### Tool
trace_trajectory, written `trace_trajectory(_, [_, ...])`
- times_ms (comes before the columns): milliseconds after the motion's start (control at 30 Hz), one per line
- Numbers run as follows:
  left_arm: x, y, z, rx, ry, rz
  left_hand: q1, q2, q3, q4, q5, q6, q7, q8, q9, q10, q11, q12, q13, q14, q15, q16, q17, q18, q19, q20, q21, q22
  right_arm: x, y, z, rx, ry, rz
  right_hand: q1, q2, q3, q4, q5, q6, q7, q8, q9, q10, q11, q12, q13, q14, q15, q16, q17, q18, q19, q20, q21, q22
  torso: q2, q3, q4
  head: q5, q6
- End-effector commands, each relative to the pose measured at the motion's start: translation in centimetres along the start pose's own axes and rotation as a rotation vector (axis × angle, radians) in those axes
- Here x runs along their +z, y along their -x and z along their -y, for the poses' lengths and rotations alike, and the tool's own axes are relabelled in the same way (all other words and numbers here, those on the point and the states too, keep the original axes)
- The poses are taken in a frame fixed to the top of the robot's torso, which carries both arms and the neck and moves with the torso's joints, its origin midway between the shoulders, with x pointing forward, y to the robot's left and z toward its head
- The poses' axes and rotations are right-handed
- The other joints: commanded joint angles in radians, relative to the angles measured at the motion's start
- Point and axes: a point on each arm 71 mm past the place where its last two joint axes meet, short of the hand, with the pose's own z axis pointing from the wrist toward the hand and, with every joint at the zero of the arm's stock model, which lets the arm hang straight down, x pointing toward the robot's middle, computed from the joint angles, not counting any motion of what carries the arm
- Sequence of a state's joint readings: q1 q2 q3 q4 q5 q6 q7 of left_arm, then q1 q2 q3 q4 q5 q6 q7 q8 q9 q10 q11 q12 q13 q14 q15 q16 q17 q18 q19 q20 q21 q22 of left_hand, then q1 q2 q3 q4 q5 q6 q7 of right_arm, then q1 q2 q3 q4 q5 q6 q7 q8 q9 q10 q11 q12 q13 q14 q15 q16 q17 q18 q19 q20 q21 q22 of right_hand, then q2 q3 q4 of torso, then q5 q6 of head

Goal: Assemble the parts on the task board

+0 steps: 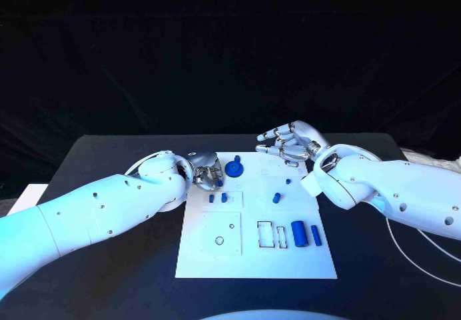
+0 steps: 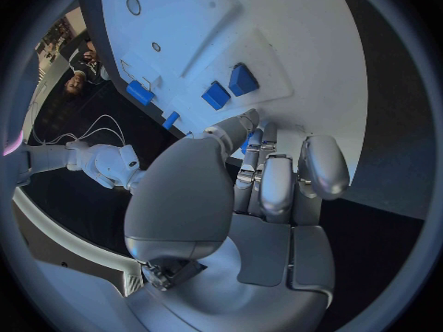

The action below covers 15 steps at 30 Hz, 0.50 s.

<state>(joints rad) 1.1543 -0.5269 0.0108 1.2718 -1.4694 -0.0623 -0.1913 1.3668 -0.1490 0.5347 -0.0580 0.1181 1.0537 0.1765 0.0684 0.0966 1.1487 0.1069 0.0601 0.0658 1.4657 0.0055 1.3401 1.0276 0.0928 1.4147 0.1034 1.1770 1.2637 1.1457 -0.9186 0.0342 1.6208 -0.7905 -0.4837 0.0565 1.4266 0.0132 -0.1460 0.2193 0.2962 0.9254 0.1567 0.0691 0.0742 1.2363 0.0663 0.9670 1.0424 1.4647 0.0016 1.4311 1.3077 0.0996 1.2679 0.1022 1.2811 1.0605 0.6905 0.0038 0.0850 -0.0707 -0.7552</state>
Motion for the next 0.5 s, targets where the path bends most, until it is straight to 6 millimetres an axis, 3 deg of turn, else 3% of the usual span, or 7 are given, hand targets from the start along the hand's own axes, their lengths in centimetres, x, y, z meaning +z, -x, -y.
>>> trace_trajectory(33, [-0.1,0.0,-0.3,-0.006,0.008,0.003,0.003,-0.012,0.007,-0.003,0.002,-0.015,0.0,-0.006,-0.003,-0.011,0.001,0.002,-0.001,0.009,0.01,0.0,-0.001,-0.001,0.003,0.009,-0.004,-0.001,0.0,0.0,0.2,-0.008,-0.003,-0.017,0.003,0.007,-0.004,-0.001,0.006,0.006,0.001,0.002,0.0,-0.019,0.002,-0.025,-0.02,0.053,-0.008,-0.008,0.016,0.008,-0.011,0.0,-0.009,-0.006,0.0,-0.0001,0.0002,-0.001,0.0])
trace_trajectory(167, [-0.5,0.2,-0.7,-0.017,0.007,0.016,0.005,-0.016,0.012,-0.006,0.003,-0.028,0.002,-0.007,-0.009,-0.022,0.004,0.001,-0.001,0.008,0.012,0.001,-0.003,0.0,0.003,0.011,-0.006,-0.002,0.1,0.4,0.7,-0.045,-0.016,-0.025,0.023,0.018,-0.002,-0.007,0.007,0.02,-0.002,0.007,0.002,-0.123,-0.001,-0.216,-0.184,0.044,-0.011,-0.034,-0.018,0.015,-0.034,-0.002,-0.035,-0.043,-0.001,-0.0016,0.0006,-0.003,0.001])
trace_trajectory(200, [-0.8,0.3,-0.9,-0.031,0.004,0.025,0.008,-0.015,0.017,-0.008,0.004,-0.033,0.002,-0.006,-0.011,-0.027,0.005,0.001,-0.001,0.008,0.013,0.001,-0.004,0.0,0.002,0.013,-0.007,-0.003,0.1,0.6,1.0,-0.077,-0.02,-0.032,0.057,0.029,0.014,-0.02,-0.005,0.034,-0.004,0.012,0.004,-0.151,-0.004,-0.281,-0.236,0.035,-0.015,-0.058,-0.05,0.021,-0.049,-0.005,-0.053,-0.07,-0.001,-0.0017,0.001,-0.003,0.002])
trace_trajectory(300, [-1.3,0.7,-1.3,-0.072,-0.001,0.045,0.013,-0.013,0.026,-0.011,0.008,-0.038,0.003,-0.006,-0.013,-0.028,0.005,0.003,-0.001,0.007,0.014,0.001,-0.006,0.001,0.001,0.013,-0.011,-0.005,0.1,1.0,1.5,-0.135,-0.024,-0.046,0.105,0.034,0.043,-0.035,-0.017,0.059,-0.006,0.017,0.005,-0.165,-0.007,-0.382,-0.324,0.031,-0.019,-0.082,-0.079,0.023,-0.053,-0.01,-0.066,-0.083,-0.002,-0.0016,0.0019,-0.005,0.003])
trace_trajectory(400, [-2.0,1.5,-2.1,-0.182,-0.012,0.08,0.018,-0.012,0.042,-0.016,0.009,-0.042,0.004,-0.004,-0.017,-0.032,0.007,0.003,-0.001,-0.008,0.014,-0.023,-0.055,0.011,-0.018,0.014,-0.056,-0.038,0.1,1.5,2.1,-0.218,-0.026,-0.06,0.147,0.026,0.081,-0.043,-0.032,0.086,-0.002,0.016,0.003,-0.15,-0.004,-0.513,-0.449,0.031,-0.024,-0.103,-0.102,0.017,-0.05,-0.005,-0.07,-0.087,-0.003,-0.0002,0.0016,-0.004,0.007])
trace_trajectory(433, [-2.3,1.8,-2.4,-0.239,-0.018,0.094,0.022,-0.011,0.053,-0.02,0.01,-0.039,0.005,-0.002,-0.018,-0.037,0.009,0.003,-0.001,-0.027,0.014,-0.051,-0.109,0.021,-0.038,0.015,-0.1,-0.069,0.0,1.7,2.3,-0.251,-0.027,-0.067,0.159,0.018,0.1,-0.044,-0.032,0.098,0.001,0.014,0.001,-0.133,-0.005,-0.573,-0.511,0.033,-0.022,-0.108,-0.107,0.019,-0.047,-0.007,-0.071,-0.086,-0.004,0.0001,0.0023,-0.004,0.007])
trace_trajectory(500, [-2.9,2.3,-3.0,-0.384,-0.036,0.128,0.029,-0.004,0.069,-0.023,0.009,-0.03,0.006,0.003,-0.018,-0.014,0.005,0.019,0.004,-0.043,0.013,-0.071,-0.141,0.018,-0.037,0.014,-0.089,-0.059,-0.1,2.1,2.6,-0.321,-0.03,-0.08,0.174,0.005,0.127,-0.047,-0.031,0.111,-0.001,0.01,-0.001,-0.137,0.003,-0.653,-0.584,0.036,-0.01,-0.108,-0.105,0.022,-0.044,-0.008,-0.07,-0.084,-0.005,-0.0001,0.0038,-0.006,0.01])
